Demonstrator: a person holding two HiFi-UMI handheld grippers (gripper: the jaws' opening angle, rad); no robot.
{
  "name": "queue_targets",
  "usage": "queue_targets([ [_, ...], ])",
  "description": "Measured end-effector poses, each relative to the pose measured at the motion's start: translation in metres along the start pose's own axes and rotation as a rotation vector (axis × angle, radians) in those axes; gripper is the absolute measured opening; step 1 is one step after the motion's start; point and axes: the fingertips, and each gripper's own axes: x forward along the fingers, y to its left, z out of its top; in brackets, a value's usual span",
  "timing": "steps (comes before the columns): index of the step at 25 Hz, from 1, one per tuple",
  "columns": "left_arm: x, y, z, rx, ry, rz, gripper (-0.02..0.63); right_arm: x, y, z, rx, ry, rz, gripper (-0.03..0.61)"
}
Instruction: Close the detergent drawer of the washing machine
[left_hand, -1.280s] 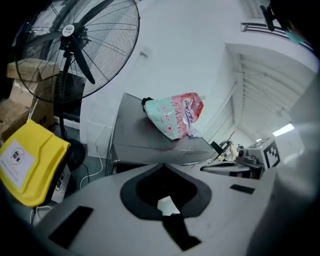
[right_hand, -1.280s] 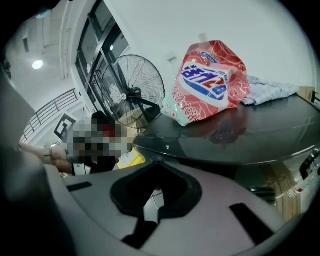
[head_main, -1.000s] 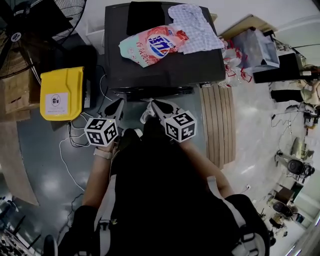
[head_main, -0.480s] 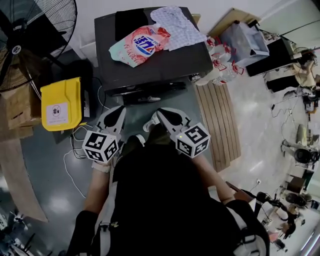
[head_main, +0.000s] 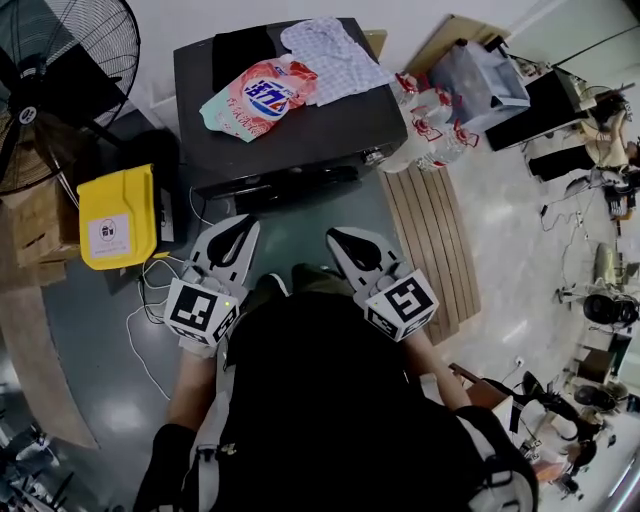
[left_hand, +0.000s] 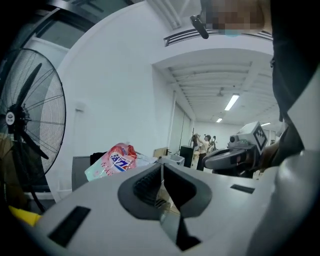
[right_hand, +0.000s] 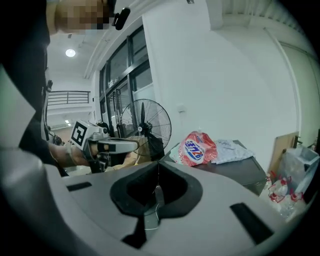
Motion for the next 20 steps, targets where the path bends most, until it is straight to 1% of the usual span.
queue_targets([
  [3,0.009,-0.013,0.009,0.015,-0.013,-0.001,0.011,-0.015,-0.007,0.011,-0.003,-0.021,0.006,0.015],
  [6,0.016,-0.023,0.016,0.038,-0.017,0.006,0.011,-0.026,-0.015,0.019,-0.033,-0.034,0.013,0.015],
  [10,0.024,-0.036,0.022,0.04,-0.031,0.009,0.011,-0.038,-0.025,0.028,-0.062,-0.055,0.033,0.015],
  [20,0.047,-0.057,0.016,0.018,-0.015,0.007,0.011,-0.047,-0.043,0.016,-0.046,-0.045,0.08,0.015],
])
